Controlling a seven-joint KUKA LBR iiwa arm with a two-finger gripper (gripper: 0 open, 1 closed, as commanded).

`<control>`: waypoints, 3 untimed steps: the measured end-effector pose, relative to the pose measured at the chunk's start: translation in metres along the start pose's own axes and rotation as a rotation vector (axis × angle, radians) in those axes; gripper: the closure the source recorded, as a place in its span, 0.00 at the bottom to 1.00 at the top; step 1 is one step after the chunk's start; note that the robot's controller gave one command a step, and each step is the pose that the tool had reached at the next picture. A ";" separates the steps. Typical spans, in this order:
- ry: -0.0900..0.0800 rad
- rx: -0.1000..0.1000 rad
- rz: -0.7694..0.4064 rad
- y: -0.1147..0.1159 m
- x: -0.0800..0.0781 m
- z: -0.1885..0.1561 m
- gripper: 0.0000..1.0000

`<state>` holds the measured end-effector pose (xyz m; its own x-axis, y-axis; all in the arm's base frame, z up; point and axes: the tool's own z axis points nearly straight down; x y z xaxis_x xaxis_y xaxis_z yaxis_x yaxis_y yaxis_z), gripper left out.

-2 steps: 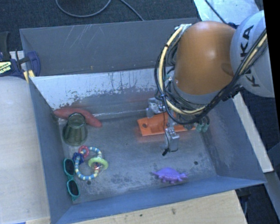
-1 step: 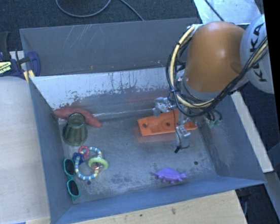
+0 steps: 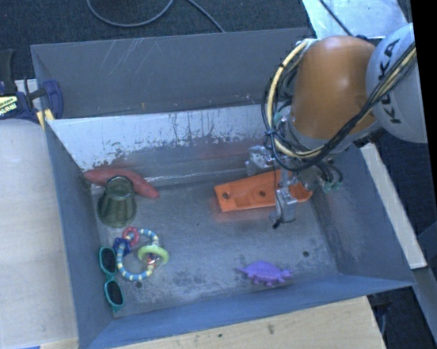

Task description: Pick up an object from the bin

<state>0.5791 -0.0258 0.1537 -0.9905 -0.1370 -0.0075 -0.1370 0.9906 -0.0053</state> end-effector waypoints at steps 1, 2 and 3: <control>0.004 -0.006 -0.008 0.001 -0.021 0.032 0.00; -0.003 0.000 0.054 -0.020 -0.039 0.075 1.00; -0.003 0.000 0.054 -0.020 -0.039 0.075 1.00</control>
Offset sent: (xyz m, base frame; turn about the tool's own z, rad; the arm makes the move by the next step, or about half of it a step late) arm 0.0412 -0.0141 -0.0746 0.0531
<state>0.6210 -0.0403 0.0791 -0.9965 -0.0832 -0.0111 -0.0831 0.9965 -0.0047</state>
